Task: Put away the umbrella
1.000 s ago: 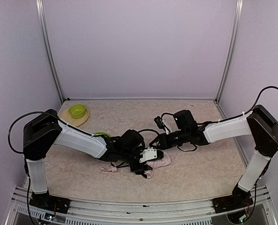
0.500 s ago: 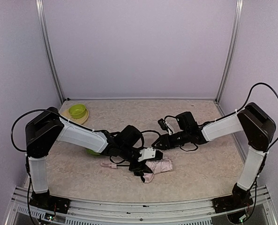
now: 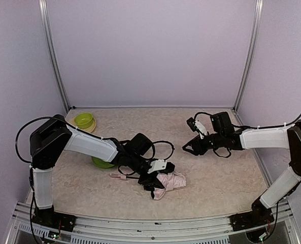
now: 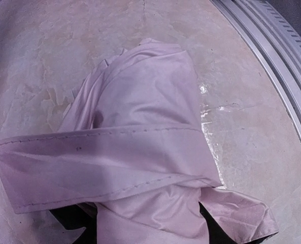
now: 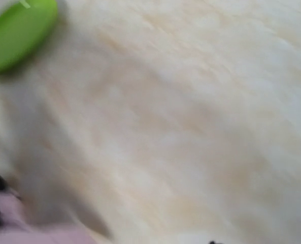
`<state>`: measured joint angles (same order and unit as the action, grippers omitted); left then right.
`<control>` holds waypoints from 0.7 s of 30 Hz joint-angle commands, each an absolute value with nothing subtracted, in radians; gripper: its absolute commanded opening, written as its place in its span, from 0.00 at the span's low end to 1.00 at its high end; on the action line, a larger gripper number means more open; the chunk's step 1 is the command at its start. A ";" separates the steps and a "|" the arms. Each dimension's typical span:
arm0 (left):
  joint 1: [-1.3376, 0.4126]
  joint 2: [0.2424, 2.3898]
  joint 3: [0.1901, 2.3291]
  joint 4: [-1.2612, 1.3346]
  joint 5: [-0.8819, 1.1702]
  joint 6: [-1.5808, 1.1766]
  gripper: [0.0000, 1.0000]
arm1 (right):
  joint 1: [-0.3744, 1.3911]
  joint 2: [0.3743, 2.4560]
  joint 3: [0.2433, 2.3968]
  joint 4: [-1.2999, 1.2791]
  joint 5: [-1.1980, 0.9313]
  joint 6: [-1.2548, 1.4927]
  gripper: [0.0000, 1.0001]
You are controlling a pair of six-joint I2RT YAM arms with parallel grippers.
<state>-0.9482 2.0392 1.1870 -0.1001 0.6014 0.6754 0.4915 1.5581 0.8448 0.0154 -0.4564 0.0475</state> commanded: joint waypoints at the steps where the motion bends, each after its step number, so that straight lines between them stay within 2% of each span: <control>1: -0.943 2.139 1.148 -0.350 0.614 0.685 0.00 | 0.496 1.545 0.748 -0.024 -0.305 -0.110 0.49; 4: -0.939 2.144 1.152 -0.355 0.620 0.688 0.00 | 0.546 1.558 0.719 0.012 -0.408 -0.162 0.52; 9: -0.935 2.155 1.166 -0.380 0.621 0.695 0.00 | 0.621 1.596 0.763 0.019 -0.392 -0.256 0.54; 21: -0.916 2.157 1.182 -0.416 0.661 0.742 0.00 | 0.673 1.586 0.575 0.463 -0.495 -0.120 0.54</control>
<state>-0.9195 2.0686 1.2343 -0.1783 0.6998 0.7391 0.6388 1.5890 0.6258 0.2611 -0.4419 -0.1558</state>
